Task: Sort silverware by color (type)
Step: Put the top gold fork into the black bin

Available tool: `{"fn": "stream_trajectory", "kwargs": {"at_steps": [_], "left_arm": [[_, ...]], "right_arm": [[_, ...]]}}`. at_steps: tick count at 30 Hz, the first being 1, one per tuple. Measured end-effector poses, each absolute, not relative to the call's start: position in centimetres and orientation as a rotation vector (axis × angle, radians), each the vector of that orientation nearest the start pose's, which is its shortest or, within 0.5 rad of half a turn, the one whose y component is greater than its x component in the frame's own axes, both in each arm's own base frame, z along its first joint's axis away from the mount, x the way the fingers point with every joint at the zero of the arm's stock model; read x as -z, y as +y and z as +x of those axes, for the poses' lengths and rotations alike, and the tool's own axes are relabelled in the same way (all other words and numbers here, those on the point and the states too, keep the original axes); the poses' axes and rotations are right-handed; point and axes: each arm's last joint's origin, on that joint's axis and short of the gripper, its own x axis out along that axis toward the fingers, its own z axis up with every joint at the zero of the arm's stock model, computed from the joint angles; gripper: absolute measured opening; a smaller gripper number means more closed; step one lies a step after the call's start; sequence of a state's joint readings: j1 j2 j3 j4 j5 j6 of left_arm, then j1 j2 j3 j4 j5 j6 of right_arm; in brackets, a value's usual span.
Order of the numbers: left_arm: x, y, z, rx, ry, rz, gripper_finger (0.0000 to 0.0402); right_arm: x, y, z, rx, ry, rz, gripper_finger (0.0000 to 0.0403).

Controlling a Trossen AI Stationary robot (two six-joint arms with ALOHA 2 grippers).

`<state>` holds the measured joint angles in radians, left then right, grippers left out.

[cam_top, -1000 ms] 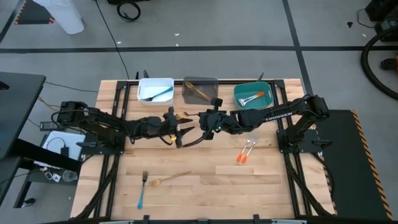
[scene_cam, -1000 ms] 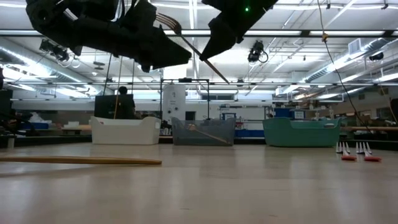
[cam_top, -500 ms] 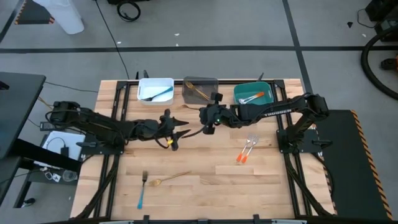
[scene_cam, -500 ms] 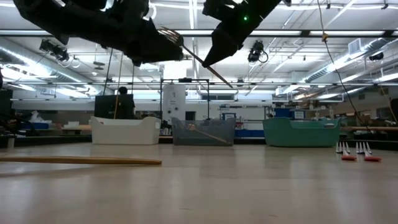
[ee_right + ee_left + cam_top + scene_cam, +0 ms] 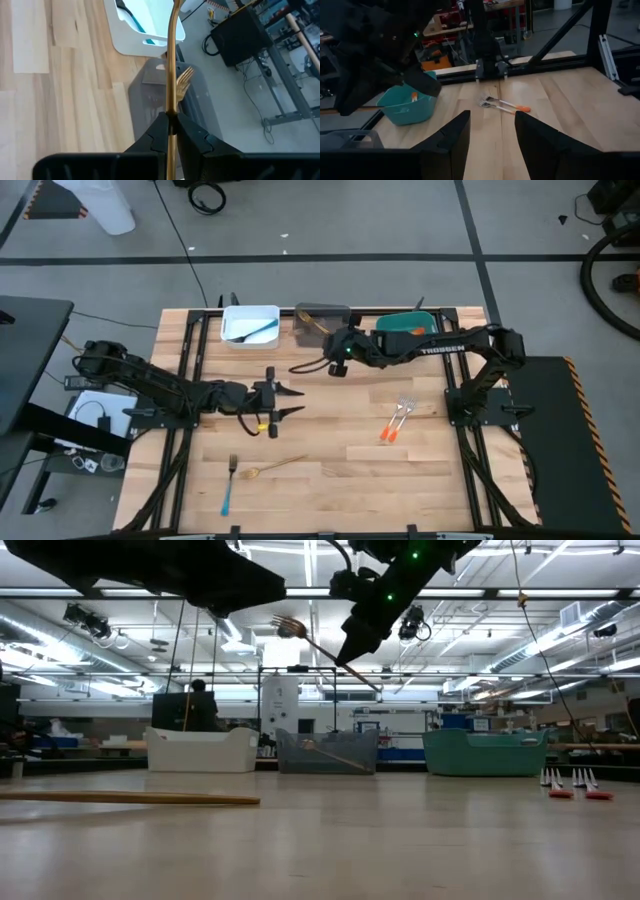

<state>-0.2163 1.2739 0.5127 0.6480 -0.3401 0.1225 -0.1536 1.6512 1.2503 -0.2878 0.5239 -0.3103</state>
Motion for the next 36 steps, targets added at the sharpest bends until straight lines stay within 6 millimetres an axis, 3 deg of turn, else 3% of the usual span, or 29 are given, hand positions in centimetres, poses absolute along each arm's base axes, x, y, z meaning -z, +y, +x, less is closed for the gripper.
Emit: {"fn": "stream_trajectory", "kwargs": {"at_steps": [9,21,36], "left_arm": [[-22.3,-4.1,25.4,-0.095,0.082,0.146,0.0164],[-23.4,-4.3,24.8,-0.059,0.029,0.131,0.0164],[-24.1,-4.2,24.3,-0.061,0.008,0.117,0.0164]], "right_arm": [[-26.9,-8.8,35.2,0.569,0.803,-0.398,0.0032],[-27.3,-11.0,36.7,0.574,0.858,-0.454,0.0032],[-27.4,-14.0,36.0,0.546,0.853,-0.464,0.0032]]}}
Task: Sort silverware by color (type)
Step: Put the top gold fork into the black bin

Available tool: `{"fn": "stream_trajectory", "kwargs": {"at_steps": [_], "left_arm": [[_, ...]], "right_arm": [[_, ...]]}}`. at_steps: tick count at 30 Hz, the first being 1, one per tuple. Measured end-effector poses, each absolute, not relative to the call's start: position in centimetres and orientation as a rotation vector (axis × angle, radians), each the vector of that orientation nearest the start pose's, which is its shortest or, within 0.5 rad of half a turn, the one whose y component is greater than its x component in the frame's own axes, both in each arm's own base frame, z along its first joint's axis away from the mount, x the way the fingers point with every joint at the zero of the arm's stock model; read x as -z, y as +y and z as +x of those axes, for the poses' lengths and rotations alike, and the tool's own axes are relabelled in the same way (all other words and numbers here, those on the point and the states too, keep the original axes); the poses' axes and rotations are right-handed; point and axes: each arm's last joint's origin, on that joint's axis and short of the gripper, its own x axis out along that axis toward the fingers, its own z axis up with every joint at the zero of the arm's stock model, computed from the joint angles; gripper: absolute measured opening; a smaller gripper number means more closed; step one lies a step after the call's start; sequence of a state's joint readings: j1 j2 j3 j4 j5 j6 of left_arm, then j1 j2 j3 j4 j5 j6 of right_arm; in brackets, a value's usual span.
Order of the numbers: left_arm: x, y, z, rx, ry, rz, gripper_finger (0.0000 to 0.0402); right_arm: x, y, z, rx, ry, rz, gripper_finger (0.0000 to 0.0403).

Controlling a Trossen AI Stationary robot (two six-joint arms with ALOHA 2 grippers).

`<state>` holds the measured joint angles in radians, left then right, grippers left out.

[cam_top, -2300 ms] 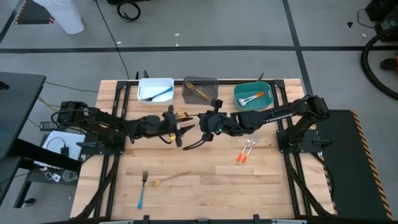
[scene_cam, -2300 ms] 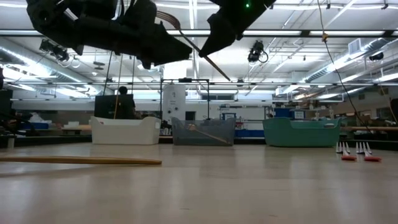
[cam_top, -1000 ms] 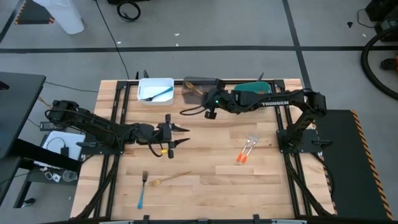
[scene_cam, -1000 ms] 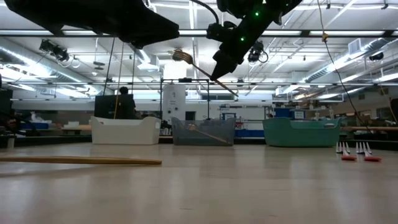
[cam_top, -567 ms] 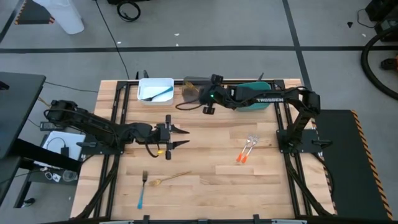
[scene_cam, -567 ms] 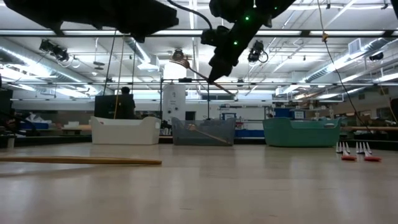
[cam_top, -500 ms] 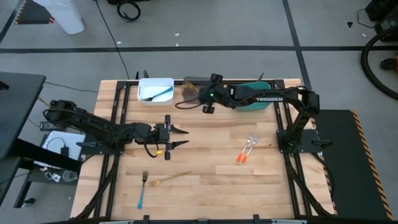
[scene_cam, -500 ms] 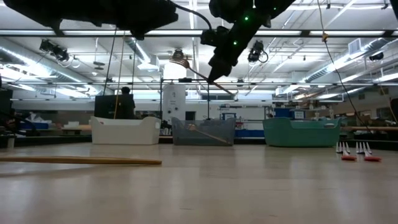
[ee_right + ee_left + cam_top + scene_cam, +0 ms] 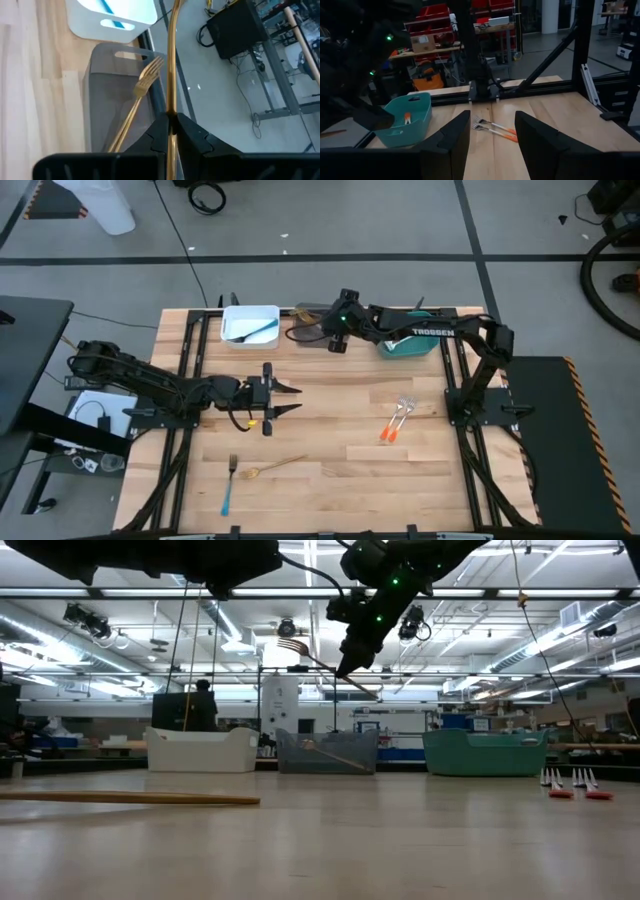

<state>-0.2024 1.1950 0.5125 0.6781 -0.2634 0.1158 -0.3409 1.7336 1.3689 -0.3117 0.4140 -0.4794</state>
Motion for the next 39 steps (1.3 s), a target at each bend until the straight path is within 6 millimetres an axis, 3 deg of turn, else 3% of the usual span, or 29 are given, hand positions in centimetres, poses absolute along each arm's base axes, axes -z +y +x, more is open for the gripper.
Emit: {"fn": "stream_trajectory", "kwargs": {"at_steps": [22,28,39], "left_arm": [[-24.0,-4.3,24.3,-0.059,0.015,0.111,0.0164],[-23.8,-4.3,24.3,-0.064,0.039,0.125,0.0164],[-24.0,-3.2,22.8,-0.206,0.153,0.133,0.0164]], "right_arm": [[-22.6,-21.5,37.9,0.493,0.827,-0.198,0.0032],[-20.7,-22.2,37.8,0.479,0.916,-0.121,0.0032],[-20.2,-22.1,37.2,0.514,0.946,0.044,0.0032]]}}
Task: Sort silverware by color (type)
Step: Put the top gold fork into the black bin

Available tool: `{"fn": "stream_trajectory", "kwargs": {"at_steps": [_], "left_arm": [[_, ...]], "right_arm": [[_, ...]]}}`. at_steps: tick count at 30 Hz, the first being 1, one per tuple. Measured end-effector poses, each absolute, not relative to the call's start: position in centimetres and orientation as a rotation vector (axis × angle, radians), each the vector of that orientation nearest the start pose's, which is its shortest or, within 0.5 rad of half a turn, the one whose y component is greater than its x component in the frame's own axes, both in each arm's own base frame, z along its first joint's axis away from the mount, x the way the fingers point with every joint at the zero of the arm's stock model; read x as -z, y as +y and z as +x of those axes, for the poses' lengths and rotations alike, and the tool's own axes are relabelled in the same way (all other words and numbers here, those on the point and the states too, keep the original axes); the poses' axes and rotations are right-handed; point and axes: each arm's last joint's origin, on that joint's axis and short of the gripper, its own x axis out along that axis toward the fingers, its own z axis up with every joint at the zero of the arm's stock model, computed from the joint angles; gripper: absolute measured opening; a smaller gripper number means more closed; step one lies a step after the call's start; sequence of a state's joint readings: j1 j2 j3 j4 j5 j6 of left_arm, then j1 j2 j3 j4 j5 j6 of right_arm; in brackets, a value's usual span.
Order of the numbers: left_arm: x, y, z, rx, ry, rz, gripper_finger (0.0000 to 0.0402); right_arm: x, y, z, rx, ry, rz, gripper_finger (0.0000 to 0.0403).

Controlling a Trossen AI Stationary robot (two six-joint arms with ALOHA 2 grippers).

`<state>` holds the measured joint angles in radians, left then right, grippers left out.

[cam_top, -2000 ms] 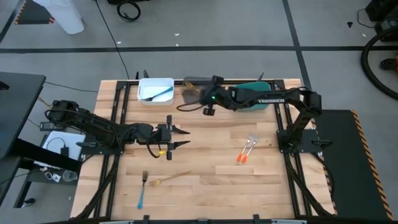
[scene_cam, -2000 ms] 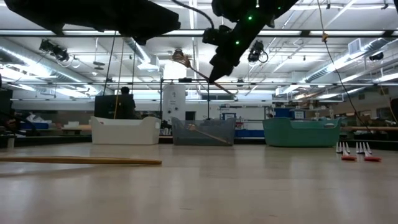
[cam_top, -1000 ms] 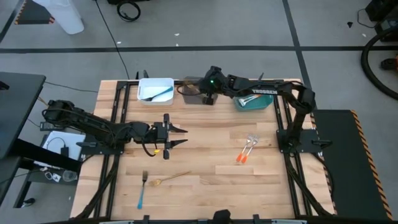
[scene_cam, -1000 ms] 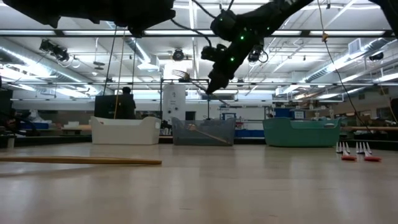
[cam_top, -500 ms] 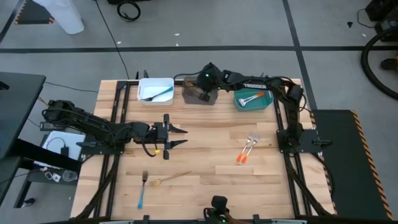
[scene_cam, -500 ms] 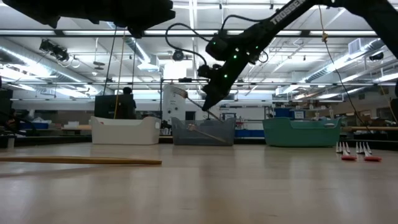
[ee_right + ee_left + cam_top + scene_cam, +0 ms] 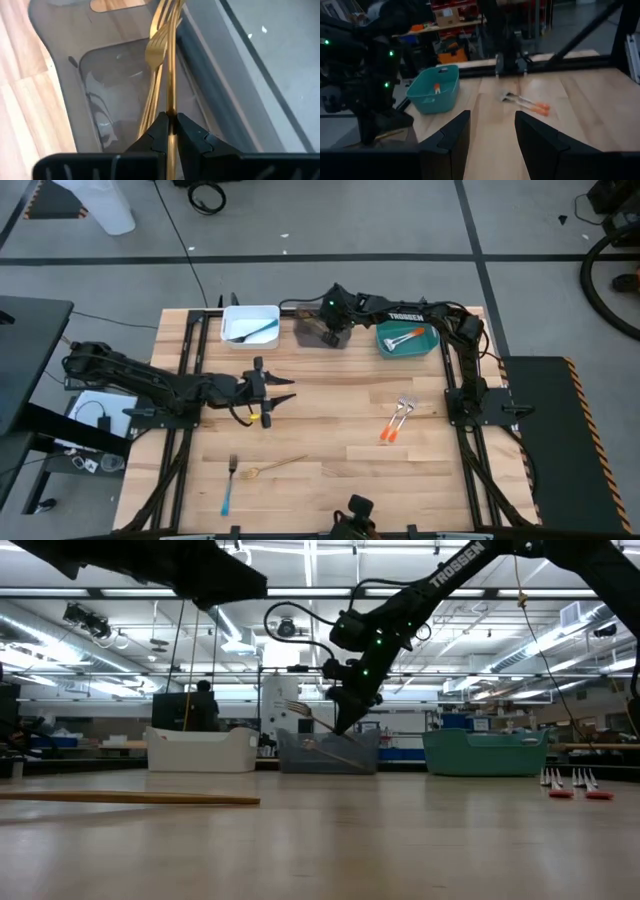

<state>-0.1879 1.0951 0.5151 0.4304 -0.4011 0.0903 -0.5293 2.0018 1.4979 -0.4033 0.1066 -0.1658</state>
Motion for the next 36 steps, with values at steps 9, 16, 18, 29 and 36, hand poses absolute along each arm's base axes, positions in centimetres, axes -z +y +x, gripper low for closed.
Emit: {"fn": "stream_trajectory", "kwargs": {"at_steps": [9,16,18,29,36], "left_arm": [[-24.6,-2.7,21.7,-0.253,0.171,0.109,0.0164],[-24.6,-2.7,21.6,-0.264,0.175,0.110,0.0164],[-24.5,-2.7,21.6,-0.264,0.183,0.113,0.0164],[-24.5,-2.7,21.6,-0.264,0.184,0.112,0.0164],[-24.4,-2.7,21.6,-0.262,0.191,0.102,0.0164]], "right_arm": [[-19.9,-21.9,36.9,0.495,0.970,0.130,0.0032],[-20.4,-22.0,37.1,0.495,0.966,0.135,0.0032],[-21.1,-22.1,37.2,0.502,0.958,0.145,0.0032],[-23.3,-23.1,36.8,0.509,0.973,0.275,0.0032],[-20.9,-23.9,37.0,0.486,0.959,0.323,0.0032]]}}
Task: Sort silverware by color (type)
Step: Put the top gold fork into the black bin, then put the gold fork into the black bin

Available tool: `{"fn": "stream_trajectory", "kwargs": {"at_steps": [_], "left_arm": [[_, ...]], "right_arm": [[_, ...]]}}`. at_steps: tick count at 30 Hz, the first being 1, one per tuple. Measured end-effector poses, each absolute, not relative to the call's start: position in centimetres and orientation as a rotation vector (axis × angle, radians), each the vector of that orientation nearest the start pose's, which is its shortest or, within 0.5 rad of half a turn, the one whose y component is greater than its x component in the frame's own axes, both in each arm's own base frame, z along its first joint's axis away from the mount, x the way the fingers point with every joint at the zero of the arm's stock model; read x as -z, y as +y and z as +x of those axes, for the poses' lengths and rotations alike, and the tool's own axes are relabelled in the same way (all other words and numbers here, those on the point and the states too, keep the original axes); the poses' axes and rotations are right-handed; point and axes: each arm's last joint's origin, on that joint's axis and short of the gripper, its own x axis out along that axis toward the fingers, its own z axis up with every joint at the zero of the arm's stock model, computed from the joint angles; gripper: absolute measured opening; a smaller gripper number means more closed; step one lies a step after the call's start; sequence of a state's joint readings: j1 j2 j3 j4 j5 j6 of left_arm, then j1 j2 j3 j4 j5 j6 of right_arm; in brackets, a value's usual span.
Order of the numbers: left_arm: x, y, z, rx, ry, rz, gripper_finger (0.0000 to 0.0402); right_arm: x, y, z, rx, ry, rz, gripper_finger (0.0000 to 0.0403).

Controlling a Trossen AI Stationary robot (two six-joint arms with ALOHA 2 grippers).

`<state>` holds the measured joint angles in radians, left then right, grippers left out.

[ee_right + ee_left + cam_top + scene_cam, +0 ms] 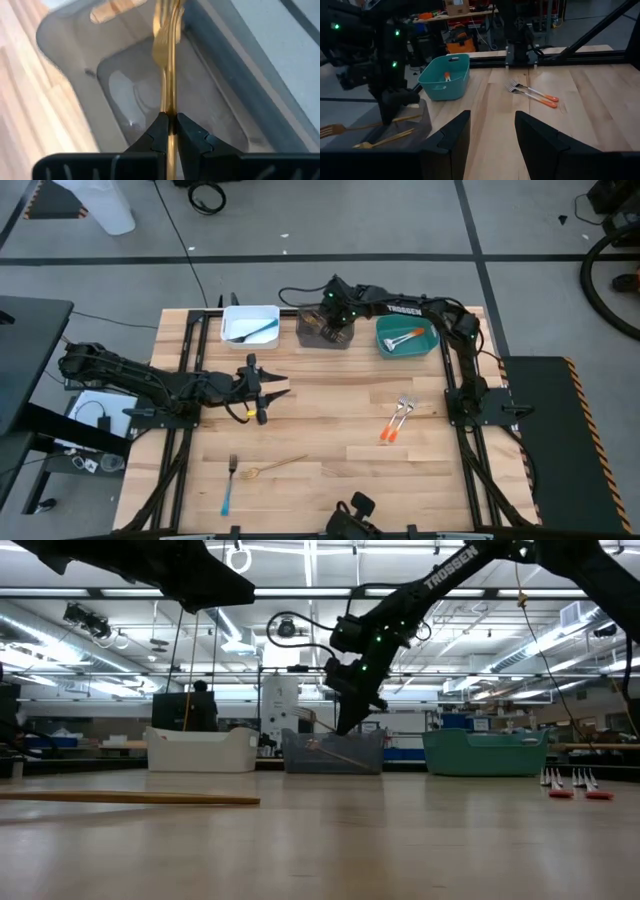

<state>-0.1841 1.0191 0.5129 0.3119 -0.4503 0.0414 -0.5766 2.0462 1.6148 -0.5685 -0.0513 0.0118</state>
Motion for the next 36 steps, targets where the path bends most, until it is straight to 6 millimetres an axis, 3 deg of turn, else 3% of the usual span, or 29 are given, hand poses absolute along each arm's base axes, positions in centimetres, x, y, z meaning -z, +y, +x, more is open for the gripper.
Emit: {"fn": "stream_trajectory", "kwargs": {"at_steps": [16,24,27,30,36], "left_arm": [[-24.2,-2.8,21.5,-0.257,0.206,0.104,0.0164],[-24.2,-2.8,21.5,-0.257,0.209,0.105,0.0164],[-24.1,-2.8,21.5,-0.257,0.217,0.108,0.0164],[-24.1,-2.8,21.5,-0.257,0.221,0.109,0.0164],[-24.0,-2.8,21.5,-0.256,0.228,0.111,0.0164]], "right_arm": [[-17.4,-24.2,37.5,0.493,1.039,0.367,0.0037],[-17.2,-24.4,37.7,0.493,1.029,0.358,0.0103],[-17.8,-24.4,37.5,0.496,1.047,0.362,0.0135],[-19.6,-24.4,37.5,0.518,1.013,0.347,0.0158],[-22.2,-23.5,37.1,0.503,1.017,0.329,0.0174]]}}
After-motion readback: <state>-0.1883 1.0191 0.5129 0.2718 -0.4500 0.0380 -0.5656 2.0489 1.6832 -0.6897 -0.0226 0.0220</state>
